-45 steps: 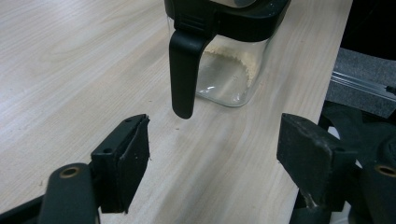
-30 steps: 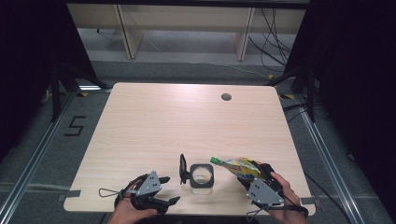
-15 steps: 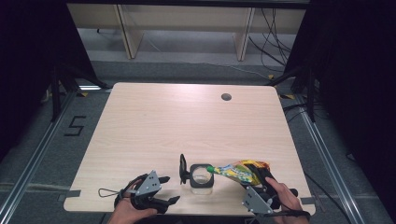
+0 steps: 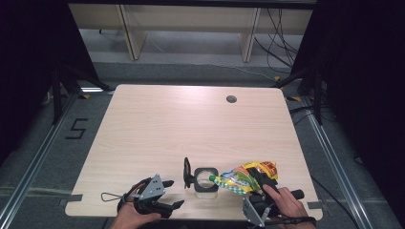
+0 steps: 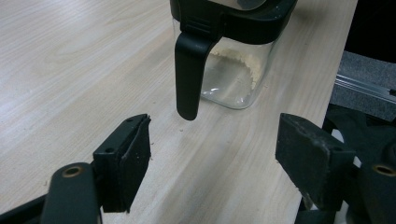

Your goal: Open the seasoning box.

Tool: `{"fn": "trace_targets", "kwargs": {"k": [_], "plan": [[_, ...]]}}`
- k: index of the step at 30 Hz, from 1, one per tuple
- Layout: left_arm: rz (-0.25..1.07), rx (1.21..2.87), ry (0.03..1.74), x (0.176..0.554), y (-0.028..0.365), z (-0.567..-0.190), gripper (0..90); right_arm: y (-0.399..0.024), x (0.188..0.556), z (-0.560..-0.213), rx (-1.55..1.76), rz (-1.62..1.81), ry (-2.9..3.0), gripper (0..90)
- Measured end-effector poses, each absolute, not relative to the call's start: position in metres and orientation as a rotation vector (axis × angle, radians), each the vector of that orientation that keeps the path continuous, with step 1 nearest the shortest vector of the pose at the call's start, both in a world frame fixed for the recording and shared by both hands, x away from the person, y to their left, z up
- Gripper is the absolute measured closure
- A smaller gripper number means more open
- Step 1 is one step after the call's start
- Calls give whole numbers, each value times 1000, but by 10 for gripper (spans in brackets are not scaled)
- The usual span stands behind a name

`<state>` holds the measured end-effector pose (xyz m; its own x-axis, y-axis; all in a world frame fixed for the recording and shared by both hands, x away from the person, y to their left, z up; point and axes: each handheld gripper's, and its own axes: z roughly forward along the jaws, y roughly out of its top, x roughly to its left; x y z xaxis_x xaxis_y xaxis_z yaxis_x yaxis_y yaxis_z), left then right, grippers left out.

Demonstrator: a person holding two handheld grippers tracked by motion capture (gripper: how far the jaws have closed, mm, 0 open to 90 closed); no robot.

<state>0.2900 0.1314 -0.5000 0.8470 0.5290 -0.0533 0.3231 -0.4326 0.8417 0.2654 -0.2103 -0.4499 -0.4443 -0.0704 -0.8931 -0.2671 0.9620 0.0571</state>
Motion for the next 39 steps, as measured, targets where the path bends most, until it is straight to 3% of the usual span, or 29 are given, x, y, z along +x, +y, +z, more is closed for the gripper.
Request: {"fn": "trace_targets", "kwargs": {"k": [12,39], "plan": [[263,2065,624,290,131,-501,259,-199,266,-451,-422,79,1929,419],[263,2065,621,290,131,-500,259,-198,266,-452,-444,15,1918,420]]}}
